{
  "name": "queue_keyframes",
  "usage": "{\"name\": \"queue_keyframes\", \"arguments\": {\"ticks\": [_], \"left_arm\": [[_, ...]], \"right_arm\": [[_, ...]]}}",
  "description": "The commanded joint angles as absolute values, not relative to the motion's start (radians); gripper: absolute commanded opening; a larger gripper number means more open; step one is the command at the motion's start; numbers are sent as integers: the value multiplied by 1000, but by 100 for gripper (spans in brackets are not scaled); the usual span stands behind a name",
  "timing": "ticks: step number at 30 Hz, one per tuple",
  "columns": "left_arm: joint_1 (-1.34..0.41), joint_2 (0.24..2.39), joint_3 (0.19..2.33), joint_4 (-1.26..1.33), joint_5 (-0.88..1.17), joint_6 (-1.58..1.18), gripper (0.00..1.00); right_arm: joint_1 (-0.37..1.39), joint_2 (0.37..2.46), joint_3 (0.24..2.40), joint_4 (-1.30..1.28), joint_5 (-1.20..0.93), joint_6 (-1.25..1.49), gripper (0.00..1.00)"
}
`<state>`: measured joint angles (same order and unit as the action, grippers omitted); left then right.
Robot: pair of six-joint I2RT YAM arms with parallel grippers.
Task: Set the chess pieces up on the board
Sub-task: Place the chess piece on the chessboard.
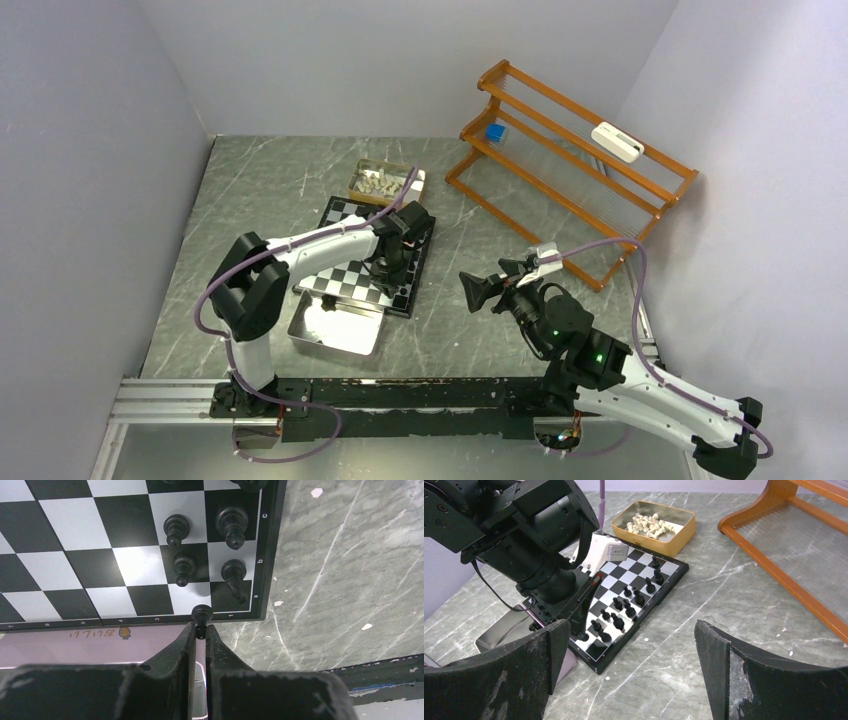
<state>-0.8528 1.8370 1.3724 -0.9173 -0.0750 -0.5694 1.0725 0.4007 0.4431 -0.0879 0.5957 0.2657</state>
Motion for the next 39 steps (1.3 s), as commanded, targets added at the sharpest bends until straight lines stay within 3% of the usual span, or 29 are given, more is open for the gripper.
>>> {"name": "queue_keyframes", "arguments": {"ticks": [1, 27, 39], "left_arm": [[-859, 1850, 1369, -918, -101, -573, 13], [-861, 1880, 1349, -894, -104, -565, 14], [-861, 1886, 1354, -907, -113, -568, 20]], "right_arm": [[1069, 390, 448, -89, 616, 273, 100], [1070, 387, 442, -87, 620, 277, 100], [1069, 386, 440, -87, 617, 281, 100]]}}
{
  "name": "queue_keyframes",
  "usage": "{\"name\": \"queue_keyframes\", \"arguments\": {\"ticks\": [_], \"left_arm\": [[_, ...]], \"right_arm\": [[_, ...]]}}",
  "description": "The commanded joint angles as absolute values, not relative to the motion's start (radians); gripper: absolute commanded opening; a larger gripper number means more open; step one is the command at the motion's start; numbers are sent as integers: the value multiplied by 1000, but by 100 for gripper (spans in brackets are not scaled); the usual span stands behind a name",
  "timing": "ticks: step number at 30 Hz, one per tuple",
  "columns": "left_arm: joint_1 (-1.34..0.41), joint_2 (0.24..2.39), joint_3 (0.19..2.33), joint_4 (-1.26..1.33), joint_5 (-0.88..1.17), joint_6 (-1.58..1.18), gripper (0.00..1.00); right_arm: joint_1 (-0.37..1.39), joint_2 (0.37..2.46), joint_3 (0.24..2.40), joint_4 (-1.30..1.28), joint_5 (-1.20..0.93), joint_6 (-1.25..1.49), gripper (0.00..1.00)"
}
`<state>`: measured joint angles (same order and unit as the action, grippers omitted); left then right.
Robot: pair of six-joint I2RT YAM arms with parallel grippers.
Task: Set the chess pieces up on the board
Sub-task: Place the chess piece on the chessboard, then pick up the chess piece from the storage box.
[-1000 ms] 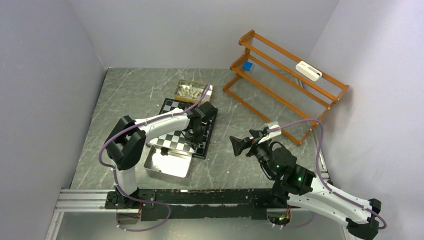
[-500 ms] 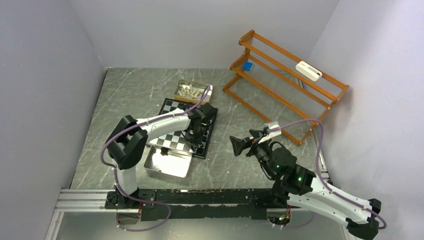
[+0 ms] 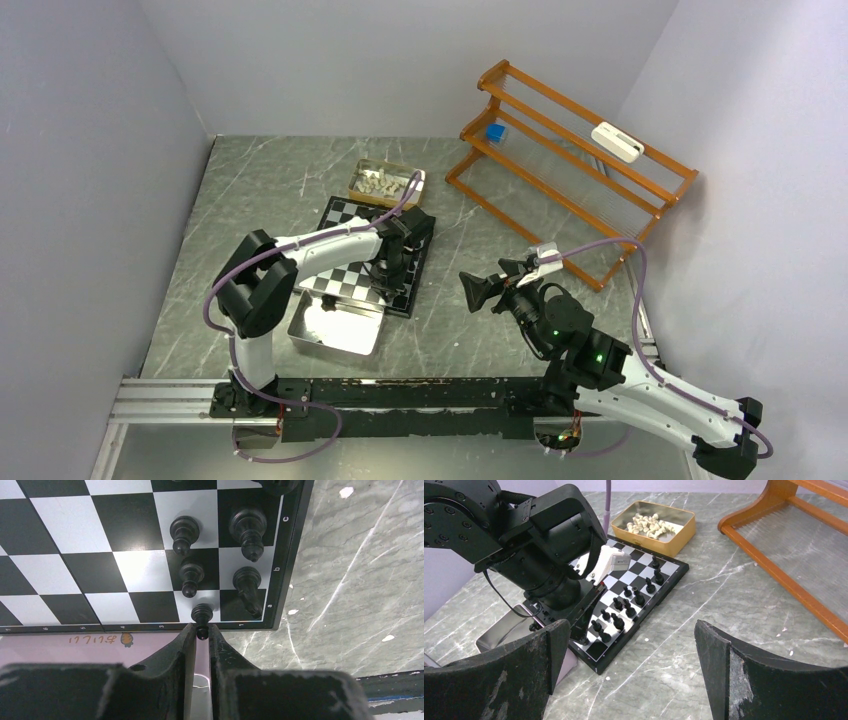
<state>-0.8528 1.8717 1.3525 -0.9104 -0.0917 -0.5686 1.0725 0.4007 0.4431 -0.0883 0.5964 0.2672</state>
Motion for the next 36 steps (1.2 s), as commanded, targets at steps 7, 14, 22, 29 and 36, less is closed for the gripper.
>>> {"name": "queue_keyframes", "arguments": {"ticks": [7, 14, 22, 29, 36], "left_arm": [[-862, 1872, 1369, -918, -125, -568, 26], [-861, 1836, 1403, -946, -155, -569, 28], [-861, 1763, 1459, -959, -165, -561, 29], [-860, 1658, 1392, -984, -228, -599, 31], [-846, 1423, 1215, -984, -300, -688, 32]], "right_arm": [[1069, 384, 440, -89, 618, 281, 100], [1069, 392, 440, -90, 616, 284, 100], [1069, 396, 439, -82, 613, 280, 100], [1069, 405, 452, -86, 607, 279, 100], [1069, 401, 442, -70, 601, 276, 100]]}}
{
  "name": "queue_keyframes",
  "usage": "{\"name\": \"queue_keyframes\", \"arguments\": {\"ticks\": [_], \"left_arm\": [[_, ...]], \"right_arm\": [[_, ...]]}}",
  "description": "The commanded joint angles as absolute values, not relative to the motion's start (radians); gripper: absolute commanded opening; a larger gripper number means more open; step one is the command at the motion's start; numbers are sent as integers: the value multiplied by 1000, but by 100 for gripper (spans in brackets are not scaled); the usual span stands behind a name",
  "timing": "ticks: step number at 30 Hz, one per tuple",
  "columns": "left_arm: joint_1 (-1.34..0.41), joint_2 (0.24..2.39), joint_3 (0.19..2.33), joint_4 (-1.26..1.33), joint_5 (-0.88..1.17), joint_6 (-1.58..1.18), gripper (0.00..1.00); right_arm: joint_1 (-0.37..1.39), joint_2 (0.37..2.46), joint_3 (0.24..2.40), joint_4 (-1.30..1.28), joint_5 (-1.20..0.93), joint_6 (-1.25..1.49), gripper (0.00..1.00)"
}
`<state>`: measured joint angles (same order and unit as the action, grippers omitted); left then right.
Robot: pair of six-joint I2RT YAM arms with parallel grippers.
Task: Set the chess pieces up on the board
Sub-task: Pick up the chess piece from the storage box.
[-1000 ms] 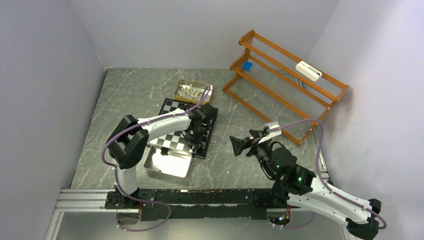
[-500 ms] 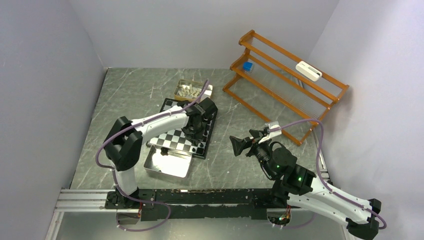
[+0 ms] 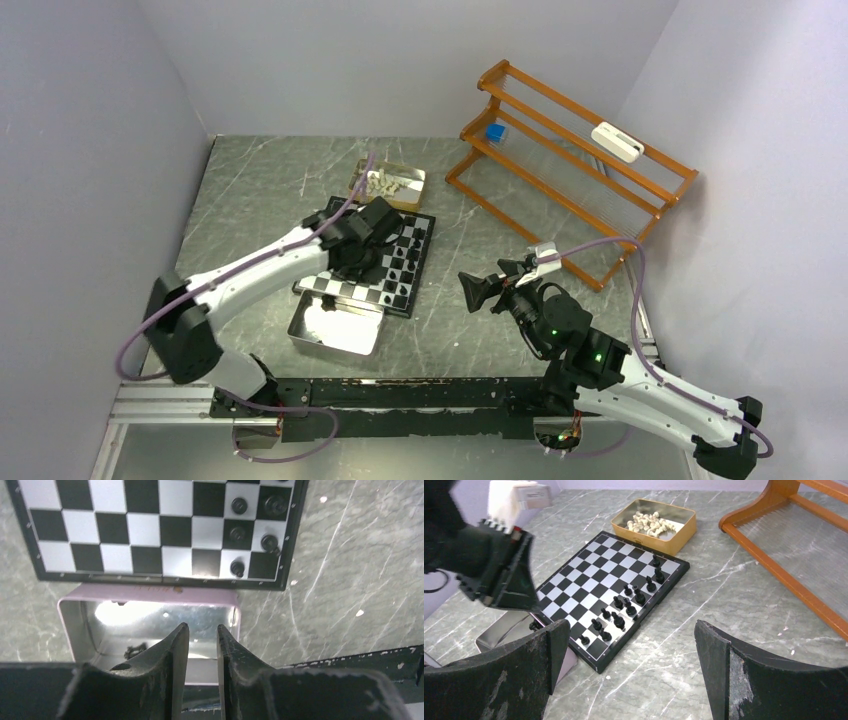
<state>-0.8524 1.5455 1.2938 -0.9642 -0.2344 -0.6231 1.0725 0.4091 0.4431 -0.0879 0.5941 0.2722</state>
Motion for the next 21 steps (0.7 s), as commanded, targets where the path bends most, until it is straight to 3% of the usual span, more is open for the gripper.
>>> {"name": "queue_keyframes", "arguments": {"ticks": [1, 15, 21], "left_arm": [[-839, 1392, 1184, -979, -308, -697, 32], [-560, 1159, 823, -809, -164, -685, 30], [-545, 1230, 828, -794, -175, -678, 29]], "right_arm": [[1070, 405, 442, -65, 597, 277, 100], [1069, 406, 441, -72, 590, 287, 100], [1069, 388, 425, -65, 586, 294, 100]]}}
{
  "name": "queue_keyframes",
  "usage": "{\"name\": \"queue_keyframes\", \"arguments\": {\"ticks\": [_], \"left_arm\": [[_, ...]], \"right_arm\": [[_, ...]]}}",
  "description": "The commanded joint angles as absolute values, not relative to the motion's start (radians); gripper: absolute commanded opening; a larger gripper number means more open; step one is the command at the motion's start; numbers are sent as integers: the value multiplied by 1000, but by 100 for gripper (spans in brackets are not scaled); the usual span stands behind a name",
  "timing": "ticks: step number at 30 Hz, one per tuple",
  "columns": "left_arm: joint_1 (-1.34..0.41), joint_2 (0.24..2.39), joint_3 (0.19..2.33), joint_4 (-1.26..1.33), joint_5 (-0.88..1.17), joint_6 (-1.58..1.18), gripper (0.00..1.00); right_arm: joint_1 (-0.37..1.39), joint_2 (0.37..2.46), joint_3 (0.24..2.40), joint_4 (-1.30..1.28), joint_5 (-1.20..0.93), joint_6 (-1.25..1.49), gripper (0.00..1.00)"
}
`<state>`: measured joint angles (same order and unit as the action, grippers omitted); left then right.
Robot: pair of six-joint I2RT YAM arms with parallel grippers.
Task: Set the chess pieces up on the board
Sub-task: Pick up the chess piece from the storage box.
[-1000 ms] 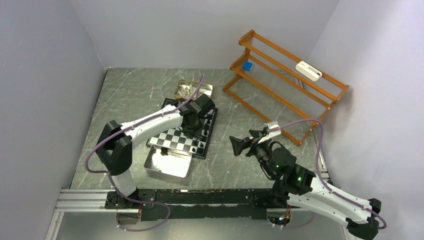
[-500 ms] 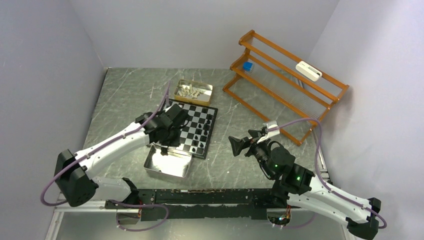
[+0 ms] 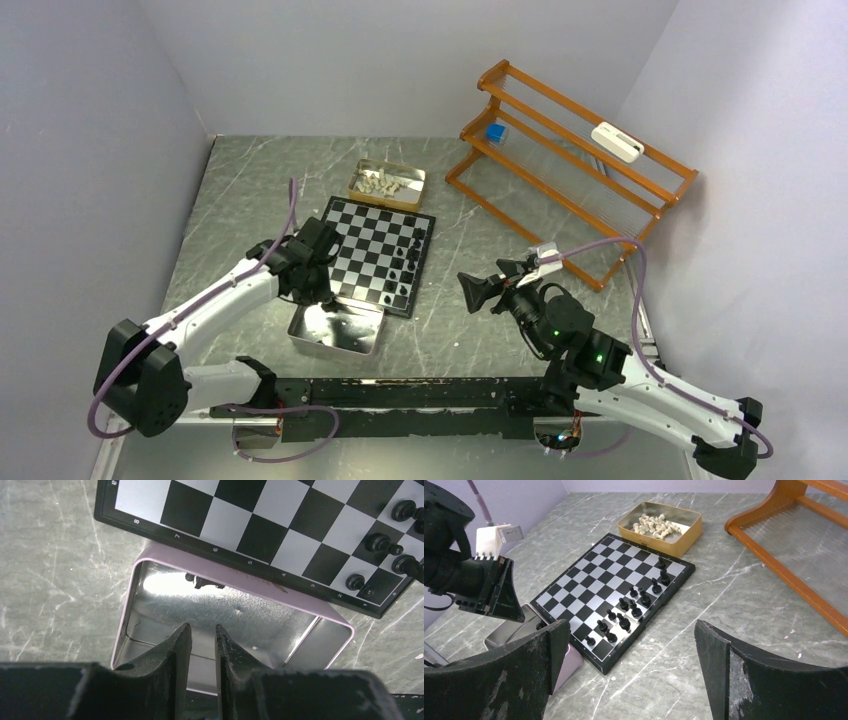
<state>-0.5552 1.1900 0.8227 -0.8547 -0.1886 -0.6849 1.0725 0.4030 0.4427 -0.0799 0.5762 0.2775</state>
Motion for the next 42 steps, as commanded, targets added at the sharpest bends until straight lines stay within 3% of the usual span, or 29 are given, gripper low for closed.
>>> {"name": "queue_keyframes", "arguments": {"ticks": [1, 42], "left_arm": [[-544, 1242, 824, -786, -174, -682, 28], [-523, 1339, 707, -640, -243, -746, 30]], "right_arm": [[1069, 392, 425, -65, 586, 296, 100], [1069, 376, 423, -76, 602, 286, 100]]}}
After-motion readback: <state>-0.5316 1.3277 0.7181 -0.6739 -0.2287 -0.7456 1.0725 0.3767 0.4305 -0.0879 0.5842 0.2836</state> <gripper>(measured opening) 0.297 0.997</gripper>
